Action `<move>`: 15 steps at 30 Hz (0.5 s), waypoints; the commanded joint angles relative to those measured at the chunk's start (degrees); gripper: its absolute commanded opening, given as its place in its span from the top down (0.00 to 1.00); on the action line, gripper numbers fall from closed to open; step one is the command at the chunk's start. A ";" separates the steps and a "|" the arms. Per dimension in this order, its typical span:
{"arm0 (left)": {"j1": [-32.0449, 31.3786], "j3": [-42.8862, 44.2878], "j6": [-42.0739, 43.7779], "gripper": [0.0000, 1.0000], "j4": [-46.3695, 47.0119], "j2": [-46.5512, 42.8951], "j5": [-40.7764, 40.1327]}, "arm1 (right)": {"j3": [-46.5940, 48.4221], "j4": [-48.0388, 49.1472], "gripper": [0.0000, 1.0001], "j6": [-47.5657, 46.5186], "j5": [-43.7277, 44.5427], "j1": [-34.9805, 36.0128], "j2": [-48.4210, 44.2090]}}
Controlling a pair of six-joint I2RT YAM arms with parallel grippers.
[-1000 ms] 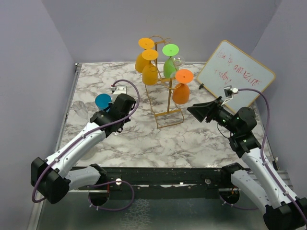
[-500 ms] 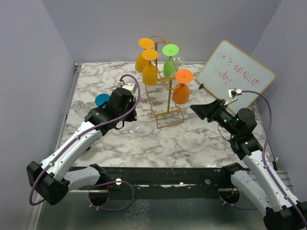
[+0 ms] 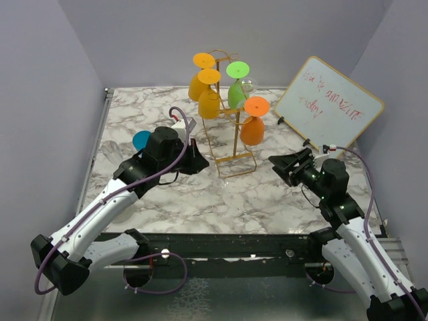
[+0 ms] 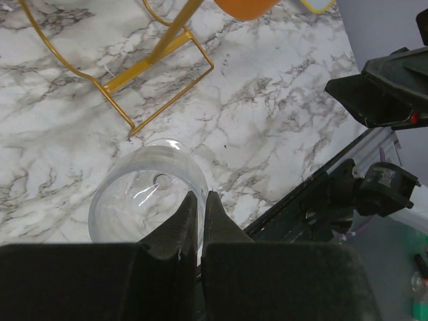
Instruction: Place the wine glass upside down on the wine glass rack
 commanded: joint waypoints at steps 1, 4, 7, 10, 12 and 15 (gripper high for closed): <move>-2.61 -3.73 -6.96 1.00 11.19 -1.60 2.86 | -0.21 -7.86 0.38 10.46 1.98 0.16 -1.19; -6.65 -6.24 -9.51 1.00 17.61 -1.14 -0.08 | -1.52 -8.59 0.38 15.17 0.10 0.16 -0.84; -12.59 -6.97 -9.65 1.00 21.49 -0.08 -7.86 | -3.85 -6.34 0.38 17.34 -1.69 0.16 -0.75; -17.47 -8.03 -8.52 1.00 25.74 0.62 -15.54 | -6.32 -4.34 0.38 19.64 -3.14 0.16 -1.04; -19.55 -9.42 -7.66 1.00 29.74 0.67 -19.30 | -7.57 -3.22 0.38 21.22 -4.19 0.16 -1.24; -21.35 -12.06 -5.95 1.00 35.70 0.19 -23.45 | -8.15 -2.93 0.39 21.84 -4.63 0.16 -1.55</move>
